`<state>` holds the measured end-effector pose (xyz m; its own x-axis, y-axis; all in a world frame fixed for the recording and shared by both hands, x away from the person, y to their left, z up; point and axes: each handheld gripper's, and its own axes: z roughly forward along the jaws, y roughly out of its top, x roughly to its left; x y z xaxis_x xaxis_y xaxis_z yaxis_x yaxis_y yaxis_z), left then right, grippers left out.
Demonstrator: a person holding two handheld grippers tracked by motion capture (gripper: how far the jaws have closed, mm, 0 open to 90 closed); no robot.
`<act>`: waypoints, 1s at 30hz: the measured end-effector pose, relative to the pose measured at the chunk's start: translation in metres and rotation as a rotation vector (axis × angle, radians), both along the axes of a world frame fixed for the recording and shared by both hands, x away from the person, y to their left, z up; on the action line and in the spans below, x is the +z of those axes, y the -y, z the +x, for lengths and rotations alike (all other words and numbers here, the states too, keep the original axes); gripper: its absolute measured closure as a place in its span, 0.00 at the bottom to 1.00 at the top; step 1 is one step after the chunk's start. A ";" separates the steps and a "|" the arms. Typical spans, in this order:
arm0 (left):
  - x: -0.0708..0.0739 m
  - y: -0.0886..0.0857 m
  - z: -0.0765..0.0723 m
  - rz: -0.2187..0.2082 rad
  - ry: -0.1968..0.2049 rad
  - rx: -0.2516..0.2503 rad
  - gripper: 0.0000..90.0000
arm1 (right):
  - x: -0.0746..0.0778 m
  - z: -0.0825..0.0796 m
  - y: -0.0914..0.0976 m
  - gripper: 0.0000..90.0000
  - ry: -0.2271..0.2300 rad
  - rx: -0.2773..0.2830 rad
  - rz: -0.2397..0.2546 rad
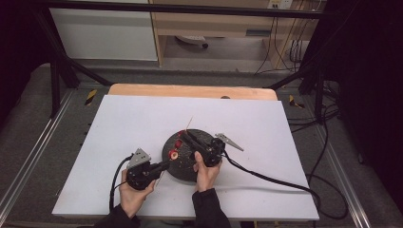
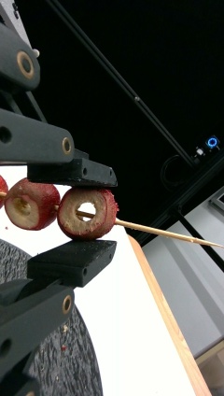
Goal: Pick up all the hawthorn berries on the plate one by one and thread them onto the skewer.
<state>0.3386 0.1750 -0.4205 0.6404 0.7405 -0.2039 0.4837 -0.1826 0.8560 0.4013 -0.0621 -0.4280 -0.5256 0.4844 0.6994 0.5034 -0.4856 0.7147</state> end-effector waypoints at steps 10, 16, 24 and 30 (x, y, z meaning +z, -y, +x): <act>-0.002 -0.003 -0.002 0.002 0.004 -0.007 0.98 | 0.004 -0.001 0.002 0.61 0.014 0.007 -0.080; -0.003 -0.008 -0.003 0.008 0.000 -0.005 0.98 | 0.013 -0.001 0.008 0.47 0.029 0.041 -0.193; -0.004 -0.011 -0.003 0.020 -0.007 -0.006 0.98 | 0.022 0.002 0.025 0.25 0.010 0.091 -0.358; -0.004 -0.011 -0.004 0.039 -0.010 -0.021 0.98 | 0.025 0.004 0.040 0.12 0.002 0.141 -0.499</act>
<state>0.3346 0.1863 -0.4248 0.6539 0.7344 -0.1817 0.4876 -0.2255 0.8435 0.4056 -0.1018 -0.4027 -0.6108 0.6830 0.4006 0.5379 -0.0133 0.8429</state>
